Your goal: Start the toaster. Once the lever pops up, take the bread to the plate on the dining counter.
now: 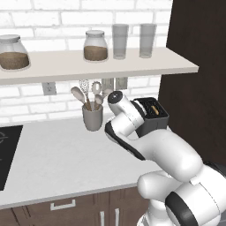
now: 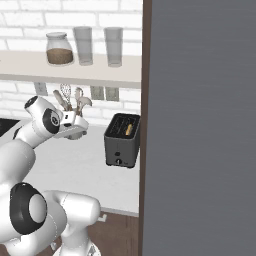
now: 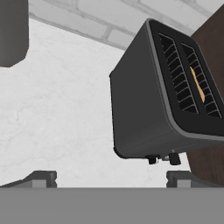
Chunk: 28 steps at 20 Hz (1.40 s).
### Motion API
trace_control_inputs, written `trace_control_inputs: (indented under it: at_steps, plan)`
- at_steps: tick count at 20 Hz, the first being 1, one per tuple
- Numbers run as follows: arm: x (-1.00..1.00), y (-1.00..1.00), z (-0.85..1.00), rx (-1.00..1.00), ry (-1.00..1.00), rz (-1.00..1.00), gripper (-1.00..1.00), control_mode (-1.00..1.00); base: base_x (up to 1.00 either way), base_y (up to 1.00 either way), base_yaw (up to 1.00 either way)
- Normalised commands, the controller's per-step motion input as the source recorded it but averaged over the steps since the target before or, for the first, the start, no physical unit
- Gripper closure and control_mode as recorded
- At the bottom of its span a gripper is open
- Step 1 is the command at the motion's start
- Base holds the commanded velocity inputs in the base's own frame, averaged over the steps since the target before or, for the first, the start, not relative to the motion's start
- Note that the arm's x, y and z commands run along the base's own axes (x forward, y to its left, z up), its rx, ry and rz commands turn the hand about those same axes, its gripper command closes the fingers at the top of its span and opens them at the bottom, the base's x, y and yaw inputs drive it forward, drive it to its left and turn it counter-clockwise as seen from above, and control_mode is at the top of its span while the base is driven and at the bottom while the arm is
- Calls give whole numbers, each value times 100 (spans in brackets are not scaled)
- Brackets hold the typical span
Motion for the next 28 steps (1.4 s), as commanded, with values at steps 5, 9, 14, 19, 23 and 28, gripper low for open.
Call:
trace_control_inputs:
  at_steps: [5, 9, 14, 19, 23, 28]
  plan:
    - [0, 0, 0, 0, 0, 0, -100, -100, 0, 0, 0]
    - [0, 0, 0, 0, 0, 0, -100, -100, 0, 0, 0]
    - [0, 0, 0, 0, 0, 0, -100, -100, 0, 0, 0]
    - [0, 0, 0, 0, 0, 0, -100, -100, 0, 0, 0]
    - [0, 0, 0, 0, 0, 0, -100, -100, 0, 0, 0]
    - [0, 0, 0, 0, 0, 0, -100, -100, 0, 0, 0]
